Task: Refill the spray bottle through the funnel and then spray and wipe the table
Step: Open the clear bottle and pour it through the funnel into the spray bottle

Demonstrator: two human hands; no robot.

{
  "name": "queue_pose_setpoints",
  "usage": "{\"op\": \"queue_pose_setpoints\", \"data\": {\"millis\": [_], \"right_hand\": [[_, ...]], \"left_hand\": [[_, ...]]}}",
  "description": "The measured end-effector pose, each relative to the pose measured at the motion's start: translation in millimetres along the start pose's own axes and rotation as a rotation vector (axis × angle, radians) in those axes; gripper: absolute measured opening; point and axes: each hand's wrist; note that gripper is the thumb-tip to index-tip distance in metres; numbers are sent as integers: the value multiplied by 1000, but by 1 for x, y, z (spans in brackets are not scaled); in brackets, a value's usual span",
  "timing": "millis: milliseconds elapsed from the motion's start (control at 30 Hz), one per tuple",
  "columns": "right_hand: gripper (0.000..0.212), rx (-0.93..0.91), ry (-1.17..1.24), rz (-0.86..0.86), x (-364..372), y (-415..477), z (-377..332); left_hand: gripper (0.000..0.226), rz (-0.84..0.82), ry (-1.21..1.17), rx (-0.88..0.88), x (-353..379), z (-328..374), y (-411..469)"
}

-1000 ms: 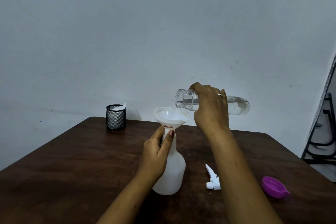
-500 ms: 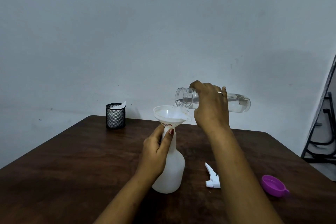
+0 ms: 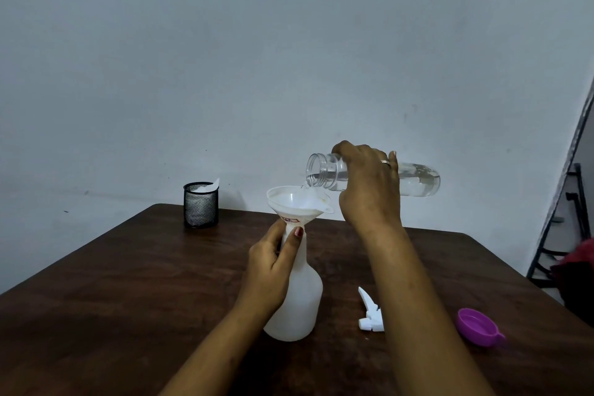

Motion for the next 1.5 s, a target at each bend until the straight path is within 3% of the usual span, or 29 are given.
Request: {"op": "queue_pose_setpoints", "data": {"millis": [200,600,767,900,1500], "right_hand": [[60,1,-4,-1,-1,0,0],[59,-7,-1,4,-1,-1,0],[61,-13,-2,-2,-1,0,-1],[61,-12,4,-11,-2,0,-1],[60,-21,-13,2,-5,0,-2]], "left_hand": [[14,1,10,10,0,4,-1],[37,23,-1,4,1,-2,-2],[30,37,12,21,1,-1,-1],[40,37,11,19,1,-5,-2],[23,45,45,15,-1,3,-2]]}}
Point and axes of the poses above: each hand's wrist, its own y-axis towards the middle knuckle, its own x-axis out of the palm, z = x × y, and after that the axes turned 6 degrees about z, right-handed
